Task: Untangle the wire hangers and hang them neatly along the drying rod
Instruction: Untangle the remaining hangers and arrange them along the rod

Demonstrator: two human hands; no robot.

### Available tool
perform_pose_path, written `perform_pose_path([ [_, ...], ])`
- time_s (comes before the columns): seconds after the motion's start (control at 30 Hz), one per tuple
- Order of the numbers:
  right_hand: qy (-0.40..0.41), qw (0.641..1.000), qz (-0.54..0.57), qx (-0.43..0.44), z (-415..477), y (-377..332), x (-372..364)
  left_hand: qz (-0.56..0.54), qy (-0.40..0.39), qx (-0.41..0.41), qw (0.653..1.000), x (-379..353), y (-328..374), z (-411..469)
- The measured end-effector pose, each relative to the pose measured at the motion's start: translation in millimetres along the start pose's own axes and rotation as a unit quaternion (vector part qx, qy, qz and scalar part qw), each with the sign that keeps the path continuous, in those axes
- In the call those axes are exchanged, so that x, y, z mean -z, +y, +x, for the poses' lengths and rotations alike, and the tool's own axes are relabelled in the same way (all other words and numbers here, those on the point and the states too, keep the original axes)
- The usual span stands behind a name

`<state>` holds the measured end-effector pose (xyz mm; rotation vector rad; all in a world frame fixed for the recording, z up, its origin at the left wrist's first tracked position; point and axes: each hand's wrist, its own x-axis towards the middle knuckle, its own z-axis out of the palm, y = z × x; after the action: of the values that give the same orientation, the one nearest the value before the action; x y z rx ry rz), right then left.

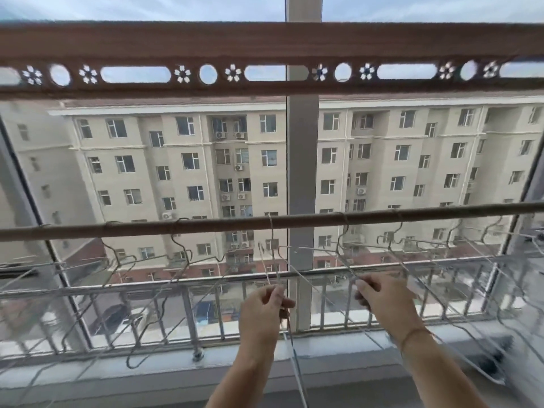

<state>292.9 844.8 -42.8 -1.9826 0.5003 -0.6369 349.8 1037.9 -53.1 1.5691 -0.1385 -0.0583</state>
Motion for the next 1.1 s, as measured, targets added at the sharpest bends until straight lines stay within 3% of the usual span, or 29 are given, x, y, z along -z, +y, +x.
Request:
perform_pose_path([
  [0.33, -0.044, 0.994, 0.096, -0.004, -4, -26, -56, -0.021, 0.112, -0.005, 0.993, 50, 7, 19],
  [0.8, -0.045, 0.995, 0.092, -0.017, 2, -44, -92, -0.027, 0.130, 0.001, 0.991, 79, 2, 49],
  [0.93, -0.026, 0.999, 0.036, 0.010, 1, -40, -79, 0.029, 0.168, -0.063, 0.983, 71, 8, 47],
  [1.1, 0.054, 0.997, -0.010, 0.060, 3, -32, -23, 0.068, 0.196, -0.228, 0.951, 31, 38, 26],
])
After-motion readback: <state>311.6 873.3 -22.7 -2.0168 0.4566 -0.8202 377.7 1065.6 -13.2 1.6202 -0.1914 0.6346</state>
